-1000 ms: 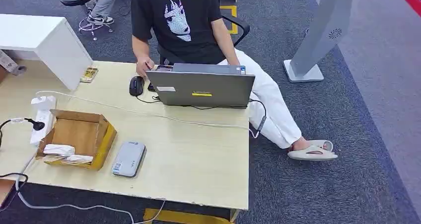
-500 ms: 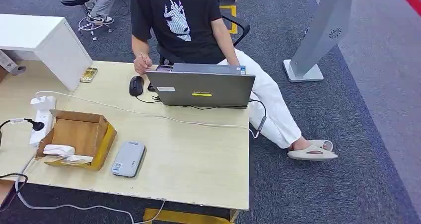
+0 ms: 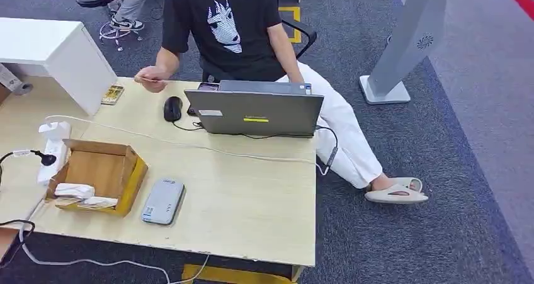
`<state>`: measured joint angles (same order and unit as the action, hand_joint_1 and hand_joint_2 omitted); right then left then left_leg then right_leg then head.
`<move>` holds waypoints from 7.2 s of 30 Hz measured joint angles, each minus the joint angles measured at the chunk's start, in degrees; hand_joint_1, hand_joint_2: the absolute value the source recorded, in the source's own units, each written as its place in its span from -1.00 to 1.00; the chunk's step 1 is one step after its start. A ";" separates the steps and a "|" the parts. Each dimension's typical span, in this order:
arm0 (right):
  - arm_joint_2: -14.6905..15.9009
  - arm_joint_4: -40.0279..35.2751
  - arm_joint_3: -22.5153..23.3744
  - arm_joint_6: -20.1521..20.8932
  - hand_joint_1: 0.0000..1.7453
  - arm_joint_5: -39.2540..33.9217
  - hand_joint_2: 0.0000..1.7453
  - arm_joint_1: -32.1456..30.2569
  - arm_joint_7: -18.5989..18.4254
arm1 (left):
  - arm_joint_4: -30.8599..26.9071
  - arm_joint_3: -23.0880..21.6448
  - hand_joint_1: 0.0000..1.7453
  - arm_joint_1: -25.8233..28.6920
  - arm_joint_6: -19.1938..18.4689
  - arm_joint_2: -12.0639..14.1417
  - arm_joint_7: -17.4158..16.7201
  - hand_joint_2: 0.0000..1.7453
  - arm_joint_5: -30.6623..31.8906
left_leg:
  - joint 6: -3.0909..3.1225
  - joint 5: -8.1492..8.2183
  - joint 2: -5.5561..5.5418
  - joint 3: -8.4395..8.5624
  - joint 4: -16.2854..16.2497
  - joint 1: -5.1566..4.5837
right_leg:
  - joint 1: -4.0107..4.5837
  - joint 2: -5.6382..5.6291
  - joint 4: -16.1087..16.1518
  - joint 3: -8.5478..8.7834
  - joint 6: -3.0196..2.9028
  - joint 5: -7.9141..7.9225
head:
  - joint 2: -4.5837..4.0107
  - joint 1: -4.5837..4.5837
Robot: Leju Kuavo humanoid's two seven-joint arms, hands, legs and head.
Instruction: Pass the card to the sensor for recognition and then transmit it.
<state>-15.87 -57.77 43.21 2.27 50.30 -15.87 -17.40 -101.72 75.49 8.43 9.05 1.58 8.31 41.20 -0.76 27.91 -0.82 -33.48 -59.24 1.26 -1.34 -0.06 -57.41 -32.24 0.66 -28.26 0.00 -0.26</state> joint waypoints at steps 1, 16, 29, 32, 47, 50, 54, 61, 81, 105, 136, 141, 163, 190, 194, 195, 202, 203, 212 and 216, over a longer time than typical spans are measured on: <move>0.00 0.22 0.76 0.41 -1.00 1.08 1.00 0.16 0.54 | -0.02 -1.23 -1.00 -0.02 -0.06 0.93 0.80 1.00 0.13 | 0.00 0.00 0.00 0.00 0.00 -0.01 | -0.01 0.00 0.00 -0.01 0.00 0.00 | 0.00 0.00; -0.04 2.84 7.69 4.66 -1.00 10.53 1.00 2.05 5.59 | 1.18 -24.92 -1.00 -3.42 5.36 13.35 0.50 1.00 1.27 | -0.01 -0.01 -0.01 0.01 0.00 0.00 | 0.00 0.00 0.00 0.08 -0.02 0.03 | 0.00 0.00; -0.07 5.05 11.75 6.07 -1.00 14.66 1.00 3.79 7.75 | 6.16 -48.55 -1.00 -11.98 11.17 19.51 -3.91 1.00 8.32 | -0.01 -0.05 0.00 0.01 -0.02 -0.01 | 0.00 -0.02 -0.01 0.09 -0.05 0.09 | 0.00 0.00; -0.07 5.77 12.98 6.14 -1.00 15.75 1.00 4.26 8.36 | 7.08 -53.49 -1.00 -13.28 12.04 20.78 -4.98 1.00 11.01 | -0.01 -0.06 -0.02 0.00 -0.02 -0.01 | 0.00 0.00 -0.01 0.09 -0.05 0.09 | 0.00 -0.02; -0.07 8.37 17.22 7.23 -1.00 22.47 1.00 5.18 12.02 | 10.56 -70.73 1.00 -16.92 15.94 24.96 -9.73 1.00 21.59 | -0.02 -0.06 -0.05 -0.03 -0.02 -0.01 | 0.00 0.02 -0.05 0.12 -0.05 0.08 | 0.00 -0.02; -0.07 8.33 17.66 8.04 -1.00 23.27 1.00 5.17 12.52 | 10.56 -71.05 1.00 -16.12 16.11 25.48 -9.99 1.00 21.20 | -0.02 -0.05 -0.06 -0.04 -0.02 -0.01 | 0.00 0.02 -0.05 0.11 -0.05 0.08 | 0.00 0.00; -0.07 8.33 18.23 8.32 -1.00 23.23 1.00 5.21 12.67 | 10.56 -71.18 1.00 -15.65 16.37 26.03 -10.01 1.00 21.14 | -0.02 -0.05 -0.08 -0.05 -0.01 -0.01 | 0.00 0.04 -0.05 0.11 -0.05 0.07 | 0.00 0.00; -0.07 8.33 18.33 9.13 -1.00 22.72 1.00 5.17 12.74 | 8.76 -71.16 1.00 -11.71 14.91 26.42 -8.83 1.00 18.75 | -0.02 -0.05 -0.06 -0.03 -0.01 -0.01 | 0.00 0.01 -0.05 0.14 -0.05 0.07 | 0.00 -0.02; -0.09 6.80 9.36 8.87 -1.00 5.33 1.00 5.10 4.54 | -4.92 -71.40 1.00 11.55 6.49 27.56 -7.63 1.00 19.30 | -0.02 -0.01 0.12 0.02 -0.01 -0.02 | -0.01 -0.13 -0.02 -0.06 -0.05 0.03 | 0.00 -0.04; -0.07 3.98 -1.58 8.39 -1.00 2.29 1.00 1.76 1.68 | 7.17 -75.67 1.00 10.60 6.49 26.12 -14.52 1.00 22.82 | -0.03 -0.02 0.08 -0.01 -0.01 -0.01 | 0.00 -0.07 -0.03 0.05 -0.06 0.04 | 0.00 -0.04; -0.13 6.64 0.02 4.35 -1.00 7.42 1.00 1.84 4.54 | 15.85 -75.78 1.00 3.18 7.78 21.00 -12.29 1.00 25.64 | -0.03 -0.03 0.01 0.01 -0.01 -0.01 | 0.00 0.00 -0.03 0.10 -0.05 0.05 | 0.00 -0.02; -0.13 6.67 -1.95 3.98 -1.00 5.66 1.00 2.05 4.19 | 16.22 -78.41 1.00 1.32 7.76 20.63 -12.20 1.00 25.99 | -0.03 -0.03 0.01 0.02 -0.01 -0.01 | -0.01 0.00 -0.03 0.11 -0.05 0.05 | 0.00 -0.02; -0.13 6.73 -3.19 3.58 -1.00 5.55 1.00 2.19 3.82 | 17.77 -81.37 1.00 -0.59 7.83 20.65 -14.25 1.00 25.55 | -0.03 -0.03 0.01 0.03 -0.01 -0.01 | 0.00 -0.01 -0.03 0.12 -0.05 0.05 | 0.00 -0.02; -0.13 6.73 -3.35 3.50 -1.00 4.72 1.00 2.22 3.52 | 17.29 -81.87 1.00 -0.78 6.34 21.83 -15.28 1.00 22.36 | -0.04 -0.03 0.01 0.27 0.00 0.00 | 0.00 0.00 -0.04 0.34 -0.06 0.04 | 0.00 -0.04; -0.13 6.73 -3.35 3.25 -1.00 5.06 1.00 2.24 3.78 | 14.71 -79.62 1.00 -1.62 5.36 24.00 -14.47 1.00 22.01 | -0.06 -0.05 0.01 0.23 0.00 0.02 | 0.02 -0.01 -0.05 0.28 -0.06 0.05 | 0.00 -0.02; -0.13 6.73 -3.33 3.28 -1.00 5.59 1.00 2.25 3.91 | 14.23 -79.01 1.00 -2.11 5.38 24.50 -14.21 1.00 21.99 | -0.06 -0.05 0.00 0.22 0.00 0.03 | 0.02 0.01 -0.05 0.29 -0.06 0.05 | 0.00 -0.02; 1.01 10.21 -3.09 3.08 -1.00 7.89 1.00 2.82 9.46 | 11.82 -73.63 1.00 -8.37 5.38 30.32 -12.37 1.00 21.18 | -0.10 -0.08 -0.01 0.19 0.00 0.09 | 0.07 0.00 -0.07 0.29 -0.08 0.06 | 0.00 0.00; 1.14 11.10 -3.02 2.65 -1.00 8.08 1.00 3.04 9.92 | 11.65 -73.15 1.00 -9.20 5.38 31.14 -12.31 1.00 21.24 | -0.12 -0.09 0.00 0.18 0.00 0.10 | 0.08 0.00 -0.07 0.29 -0.08 0.06 | 0.00 -0.02; 2.01 17.14 -2.14 0.61 -1.00 8.83 1.00 5.85 11.49 | 11.04 -72.10 1.00 -15.25 5.38 36.26 -12.20 1.00 21.16 | -0.12 -0.10 0.01 0.18 -0.01 0.09 | 0.07 -0.03 -0.07 0.26 -0.11 0.10 | 0.00 -0.02; 2.21 18.75 -1.51 0.00 -1.00 8.83 1.00 6.65 12.08 | 10.80 -72.04 1.00 -16.05 5.82 38.05 -12.29 1.00 21.18 | -0.12 -0.10 0.02 0.17 -0.01 0.10 | 0.08 -0.06 -0.07 0.23 -0.12 0.09 | 0.00 0.00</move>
<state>-13.66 -39.01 41.70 2.27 59.12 -9.22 -5.31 -90.92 3.45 -7.62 14.86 39.63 -3.98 62.38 -0.88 27.81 -0.80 -33.32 -59.25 1.36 -1.26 -0.12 -57.48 -32.02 0.54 -28.17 0.00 -0.26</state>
